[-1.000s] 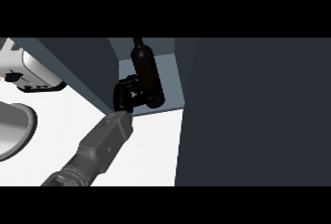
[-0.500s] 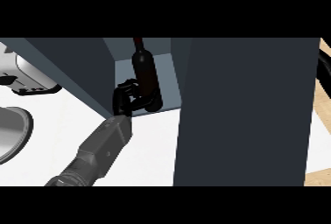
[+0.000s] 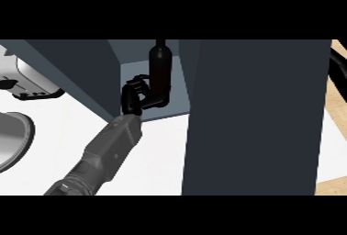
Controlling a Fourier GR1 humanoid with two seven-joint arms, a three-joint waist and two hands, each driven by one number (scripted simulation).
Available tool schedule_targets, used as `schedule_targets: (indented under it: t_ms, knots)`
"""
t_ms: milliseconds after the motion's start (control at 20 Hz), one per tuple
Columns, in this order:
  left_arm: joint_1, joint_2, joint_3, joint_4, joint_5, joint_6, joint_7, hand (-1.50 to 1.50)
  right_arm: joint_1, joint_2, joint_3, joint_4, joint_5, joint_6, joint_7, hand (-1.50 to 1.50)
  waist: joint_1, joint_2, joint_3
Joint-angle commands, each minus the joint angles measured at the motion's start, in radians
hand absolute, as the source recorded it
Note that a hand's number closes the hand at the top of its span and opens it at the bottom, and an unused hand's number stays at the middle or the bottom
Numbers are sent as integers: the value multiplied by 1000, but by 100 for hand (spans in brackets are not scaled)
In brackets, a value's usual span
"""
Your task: Pick up the wine, place it into the cabinet and close the cabinet
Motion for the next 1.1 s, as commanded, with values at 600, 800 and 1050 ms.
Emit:
schedule_targets:
  t_ms: [600,800,1050]
  knots:
    - [-150,0,-31,7,58,94,69,150,41,-9,-45,-18,-38,12,-12,-150,15,2,3]
    - [-177,0,-7,44,69,86,92,150,72,-5,-42,-40,-38,27,-27,-150,23,9,3]
    - [-241,0,6,72,77,107,152,150,81,-16,-35,-20,-32,49,-39,-150,25,14,3]
